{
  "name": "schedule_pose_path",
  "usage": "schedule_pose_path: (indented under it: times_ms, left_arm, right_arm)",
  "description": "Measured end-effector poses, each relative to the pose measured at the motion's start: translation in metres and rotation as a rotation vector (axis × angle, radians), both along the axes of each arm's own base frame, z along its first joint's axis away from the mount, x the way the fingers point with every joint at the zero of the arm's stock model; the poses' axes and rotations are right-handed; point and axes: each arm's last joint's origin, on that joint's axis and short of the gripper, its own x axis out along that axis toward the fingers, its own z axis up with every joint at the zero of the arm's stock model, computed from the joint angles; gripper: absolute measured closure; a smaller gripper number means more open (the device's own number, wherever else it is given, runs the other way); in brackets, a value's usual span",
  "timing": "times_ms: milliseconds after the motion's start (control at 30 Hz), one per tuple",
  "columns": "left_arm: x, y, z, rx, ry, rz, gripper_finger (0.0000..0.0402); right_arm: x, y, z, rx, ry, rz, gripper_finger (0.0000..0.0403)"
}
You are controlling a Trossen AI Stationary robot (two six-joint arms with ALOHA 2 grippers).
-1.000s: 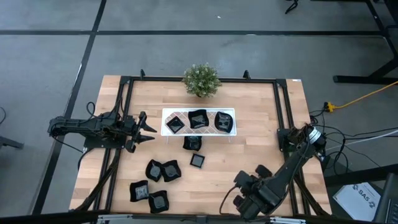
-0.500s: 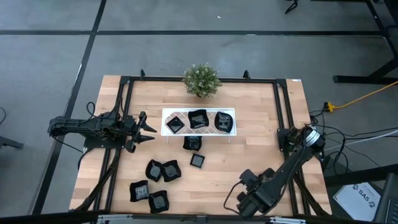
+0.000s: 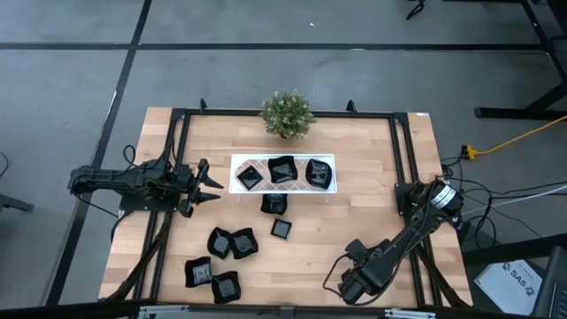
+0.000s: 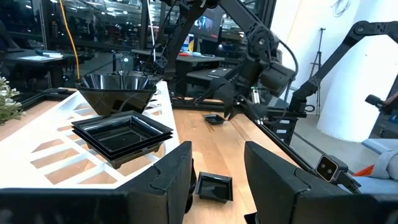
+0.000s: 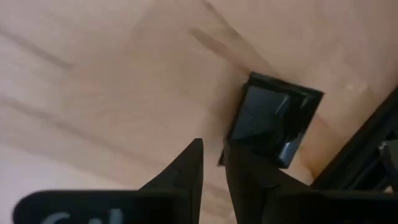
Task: Pick & Place Mini shaped plates
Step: Stack the black square plate on top of the black square plate on the shelf
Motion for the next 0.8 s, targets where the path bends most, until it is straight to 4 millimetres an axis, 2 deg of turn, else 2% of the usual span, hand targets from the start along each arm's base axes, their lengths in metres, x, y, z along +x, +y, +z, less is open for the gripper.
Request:
schedule_pose_path:
  times_ms: [533,800]
  left_arm:
    - [0.000,0.000,0.000,0.000,0.000,0.000,0.0258]
    - [0.000,0.000,0.000,0.000,0.000,0.000,0.0258]
  right_arm:
    - [-0.010,-0.011,-0.024,-0.044,0.024,-0.052,0.0336]
    - [-0.011,-0.013,-0.027,-0.046,0.026,-0.052,0.0337]
